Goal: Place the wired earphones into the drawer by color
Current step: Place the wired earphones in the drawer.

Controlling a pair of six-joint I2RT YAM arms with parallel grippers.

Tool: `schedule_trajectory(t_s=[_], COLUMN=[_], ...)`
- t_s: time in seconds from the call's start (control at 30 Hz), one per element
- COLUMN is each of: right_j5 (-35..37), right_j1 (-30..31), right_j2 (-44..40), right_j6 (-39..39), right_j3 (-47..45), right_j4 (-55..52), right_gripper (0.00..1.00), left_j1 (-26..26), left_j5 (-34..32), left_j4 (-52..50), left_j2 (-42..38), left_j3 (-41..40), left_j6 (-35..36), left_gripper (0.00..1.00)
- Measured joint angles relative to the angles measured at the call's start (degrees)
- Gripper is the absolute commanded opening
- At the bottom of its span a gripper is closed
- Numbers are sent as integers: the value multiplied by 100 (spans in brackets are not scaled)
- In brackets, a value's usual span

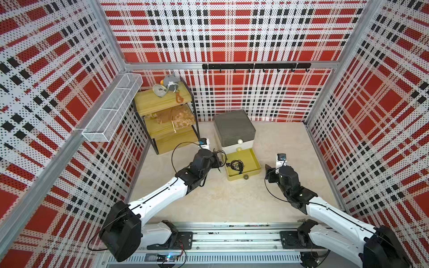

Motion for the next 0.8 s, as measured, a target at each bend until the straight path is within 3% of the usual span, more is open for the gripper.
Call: schedule_trajectory(t_s=[0.8], right_j5=[-9], right_j1=[0], right_j2=[-63], right_j6=[0], right_j3=[-35], right_j4=[0], right_gripper=[71], left_j1=[-951], left_j5=[319], left_j4=[393], left_j2=[2555], left_j3=[1912], left_j6=[1825], left_gripper=[0])
